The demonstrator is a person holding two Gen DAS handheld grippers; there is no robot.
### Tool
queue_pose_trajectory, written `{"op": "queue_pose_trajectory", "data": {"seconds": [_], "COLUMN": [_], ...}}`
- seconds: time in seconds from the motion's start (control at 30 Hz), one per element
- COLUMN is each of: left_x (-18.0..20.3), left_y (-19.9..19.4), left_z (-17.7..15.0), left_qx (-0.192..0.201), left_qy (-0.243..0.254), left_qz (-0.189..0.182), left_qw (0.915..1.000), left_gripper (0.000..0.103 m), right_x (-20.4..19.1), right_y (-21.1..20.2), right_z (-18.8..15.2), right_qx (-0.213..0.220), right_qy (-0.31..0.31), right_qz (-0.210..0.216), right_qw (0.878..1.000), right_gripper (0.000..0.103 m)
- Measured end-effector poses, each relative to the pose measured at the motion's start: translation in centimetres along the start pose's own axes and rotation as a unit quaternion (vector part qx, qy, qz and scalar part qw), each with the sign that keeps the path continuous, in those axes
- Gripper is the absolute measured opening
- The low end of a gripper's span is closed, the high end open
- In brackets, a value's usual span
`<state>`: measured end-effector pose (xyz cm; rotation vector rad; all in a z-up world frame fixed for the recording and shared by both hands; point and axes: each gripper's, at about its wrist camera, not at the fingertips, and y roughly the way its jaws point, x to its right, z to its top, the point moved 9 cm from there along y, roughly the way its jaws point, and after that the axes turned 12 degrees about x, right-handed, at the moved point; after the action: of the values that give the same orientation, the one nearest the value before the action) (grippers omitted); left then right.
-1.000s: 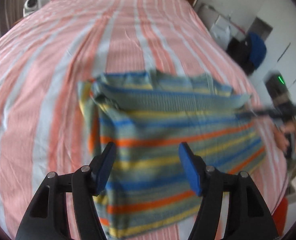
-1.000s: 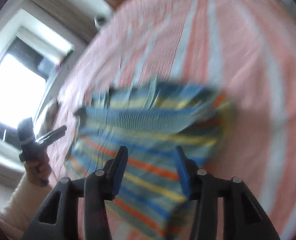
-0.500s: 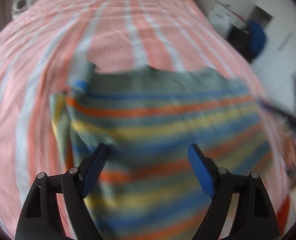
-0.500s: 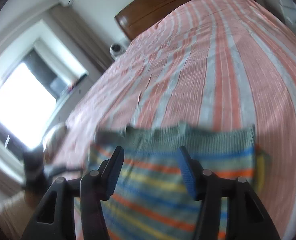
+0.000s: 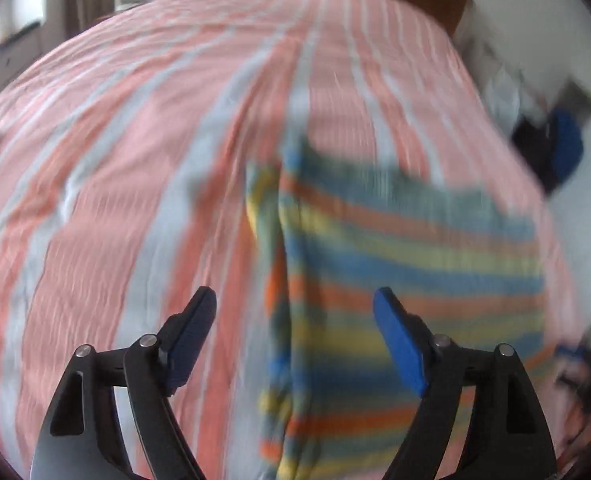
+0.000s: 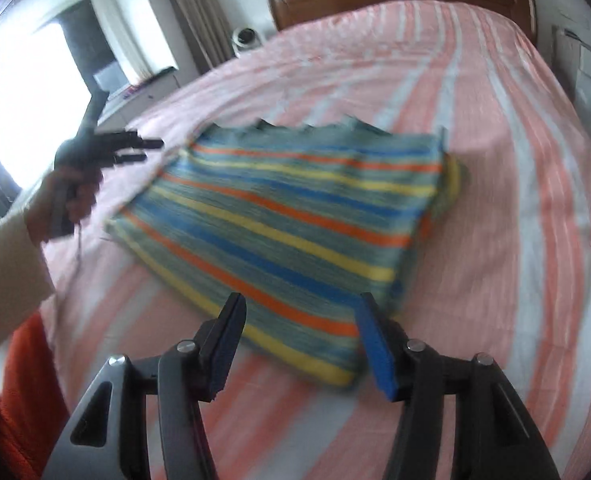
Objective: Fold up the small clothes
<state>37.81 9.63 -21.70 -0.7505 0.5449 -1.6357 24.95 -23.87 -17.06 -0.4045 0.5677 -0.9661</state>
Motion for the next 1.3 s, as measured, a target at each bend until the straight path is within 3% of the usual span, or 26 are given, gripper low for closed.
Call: {"op": "queue_pose_trajectory", "data": {"seconds": [0.07, 0.1, 0.17, 0.23, 0.3, 0.37, 0.43, 0.5, 0.57, 0.63, 0.77, 0.93, 1.3], "left_x": [-1.2, -2.2, -3.3, -3.9, -2.7, -1.0, 1.6, 4.7, 7.2, 8.8, 9.0, 8.5, 8.6], "left_y": [0.2, -0.3, -2.5, -4.9, -7.6, -9.1, -10.2, -10.3, -9.3, -8.2, -7.3, -6.9, -7.1], "left_z": [-3.1, -4.5, -5.4, -6.1, -7.0, -7.7, -9.1, -10.5, -12.2, -13.9, -14.9, -14.9, -15.4], "left_qx": [-0.03, -0.036, -0.021, -0.01, 0.009, 0.027, 0.045, 0.056, 0.059, 0.062, 0.107, 0.098, 0.108], "left_qy": [0.037, 0.042, 0.049, 0.063, 0.064, 0.067, 0.074, 0.088, 0.102, 0.119, 0.13, 0.108, 0.112], "left_qz": [0.049, 0.057, 0.075, 0.103, 0.081, 0.057, 0.04, 0.019, 0.013, 0.017, 0.048, 0.028, 0.031], "left_qw": [0.9977, 0.9968, 0.9957, 0.9927, 0.9947, 0.9957, 0.9955, 0.9944, 0.9929, 0.9908, 0.9846, 0.9888, 0.9873], "left_gripper": [0.07, 0.07, 0.07, 0.068, 0.073, 0.082, 0.09, 0.091, 0.092, 0.092, 0.102, 0.102, 0.102], "right_x": [-0.8, -0.4, 1.1, 1.8, 2.4, 1.6, 0.7, 0.1, -0.2, -0.6, -0.1, -0.3, -0.3], "right_y": [0.8, 1.5, 1.4, -0.4, -2.8, -5.5, -7.2, -7.1, -6.4, -6.2, -5.0, -4.5, -4.2], "right_z": [-1.5, -2.4, -5.0, -5.7, -6.7, -6.9, -7.6, -8.7, -10.3, -10.9, -11.3, -11.6, -11.9], "right_qx": [-0.012, -0.027, -0.057, -0.038, -0.05, -0.019, 0.006, 0.021, 0.019, 0.045, 0.057, 0.059, 0.057], "right_qy": [0.007, 0.014, 0.024, 0.031, 0.047, 0.057, 0.052, 0.046, 0.049, 0.034, 0.038, 0.016, 0.007], "right_qz": [0.005, 0.001, -0.031, -0.042, -0.09, -0.089, -0.106, -0.121, -0.137, -0.156, -0.177, -0.193, -0.205], "right_qw": [1.0, 1.0, 0.998, 0.998, 0.994, 0.994, 0.993, 0.991, 0.989, 0.986, 0.982, 0.979, 0.977], "right_gripper": [0.057, 0.057, 0.056, 0.055, 0.055, 0.056, 0.065, 0.067, 0.067, 0.067, 0.072, 0.073, 0.075]}}
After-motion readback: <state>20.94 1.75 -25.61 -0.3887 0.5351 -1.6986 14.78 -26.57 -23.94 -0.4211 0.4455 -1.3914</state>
